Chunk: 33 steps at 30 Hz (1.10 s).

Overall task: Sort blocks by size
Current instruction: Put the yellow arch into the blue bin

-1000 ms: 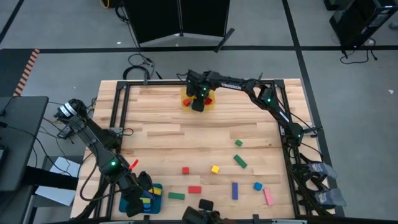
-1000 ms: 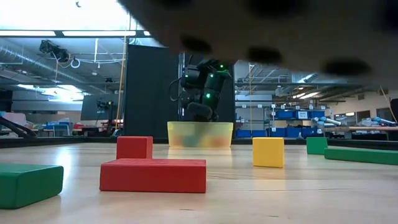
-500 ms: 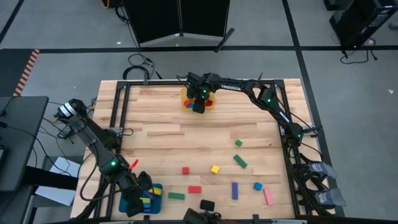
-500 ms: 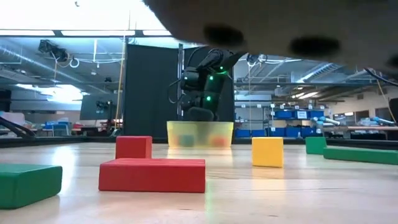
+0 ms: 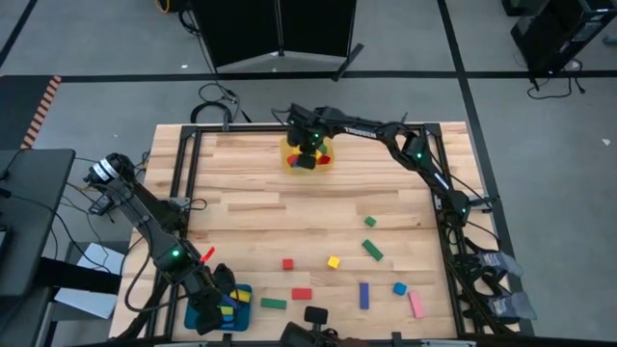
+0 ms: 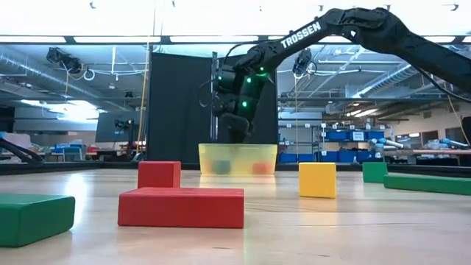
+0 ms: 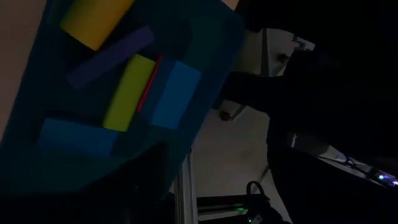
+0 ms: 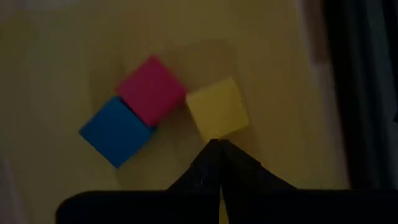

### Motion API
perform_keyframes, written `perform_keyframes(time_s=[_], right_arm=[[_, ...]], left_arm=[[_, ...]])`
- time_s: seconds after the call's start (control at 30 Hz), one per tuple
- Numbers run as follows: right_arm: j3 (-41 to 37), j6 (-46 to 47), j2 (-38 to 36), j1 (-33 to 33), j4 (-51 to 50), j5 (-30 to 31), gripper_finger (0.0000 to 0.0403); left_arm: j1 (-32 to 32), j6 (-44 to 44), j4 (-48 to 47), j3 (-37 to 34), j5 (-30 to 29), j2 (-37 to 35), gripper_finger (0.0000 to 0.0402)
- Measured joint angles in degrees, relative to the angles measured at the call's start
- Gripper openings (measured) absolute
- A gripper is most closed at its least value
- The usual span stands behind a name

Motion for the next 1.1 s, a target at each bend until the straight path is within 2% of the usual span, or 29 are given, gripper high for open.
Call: perform_keyframes(time_s=[0.3, 0.43, 0.6, 0.87, 1.0, 1.1], right_arm=[[12.83, 2.27, -0.22, 0.72, -5.48, -3.32, 0.0005], [14.1, 6.18, -0.34, -1.14, -8.63, -6.24, 0.0014], [12.72, 8.91, -0.33, -3.89, -13.25, -7.55, 0.0061], [11.06, 8.3, -0.2, -4.8, -16.74, -7.94, 0.0168], [7.81, 7.88, -0.22, -3.79, -14.34, -8.0, 0.0213], [4.7, 7.8, -0.2, -3.37, -12.59, -7.3, 0.0229]], left_arm=[[0.0, -0.46, 0.06, 0.0, -0.11, 0.0, 0.0282], [0.0, -1.51, 0.03, 0.0, -1.49, 0.0, 0.0282], [0.02, -1.94, 0.11, 0.0, -4.45, 0.0, 0.0282], [0.02, -1.27, -0.09, 0.0, -5.68, 0.0, 0.0282], [0.02, -1.28, -0.24, 0.0, -5.68, 0.0, 0.0282], [0.02, -1.41, -0.23, 0.0, -5.68, 0.0, 0.0282]])
